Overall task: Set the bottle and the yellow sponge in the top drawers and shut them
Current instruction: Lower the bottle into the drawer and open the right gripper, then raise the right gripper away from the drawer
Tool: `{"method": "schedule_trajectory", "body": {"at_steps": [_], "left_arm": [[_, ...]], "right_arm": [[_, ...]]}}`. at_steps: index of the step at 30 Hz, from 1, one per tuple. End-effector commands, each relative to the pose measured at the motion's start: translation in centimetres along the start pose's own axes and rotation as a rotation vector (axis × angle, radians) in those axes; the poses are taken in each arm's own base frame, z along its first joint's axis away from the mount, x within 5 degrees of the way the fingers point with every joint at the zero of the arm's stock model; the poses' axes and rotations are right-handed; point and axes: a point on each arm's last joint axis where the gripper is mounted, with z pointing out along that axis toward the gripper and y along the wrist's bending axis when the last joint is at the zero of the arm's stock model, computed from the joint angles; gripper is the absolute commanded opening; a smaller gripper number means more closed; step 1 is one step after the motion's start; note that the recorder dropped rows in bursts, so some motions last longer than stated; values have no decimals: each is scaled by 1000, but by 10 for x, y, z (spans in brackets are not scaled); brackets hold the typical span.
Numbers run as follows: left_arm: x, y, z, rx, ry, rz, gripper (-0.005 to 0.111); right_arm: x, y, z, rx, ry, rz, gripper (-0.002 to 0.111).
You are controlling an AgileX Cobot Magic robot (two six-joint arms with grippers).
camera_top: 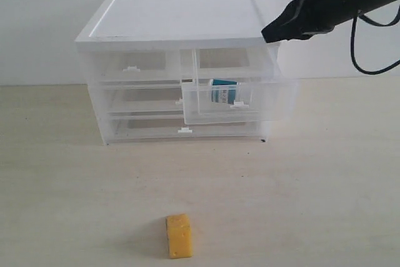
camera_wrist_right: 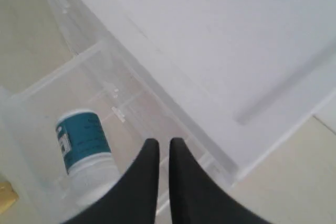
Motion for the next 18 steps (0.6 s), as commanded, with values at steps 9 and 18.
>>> {"method": "schedule_trajectory", "body": {"at_steps": [9, 18], "left_arm": [[1, -1, 0, 11, -3, -15, 4], [0, -1, 0, 11, -6, -15, 4]], "right_arm": [[-15, 19, -64, 265, -31, 350, 0], [-2, 45, -98, 384, -249, 728, 0]]}}
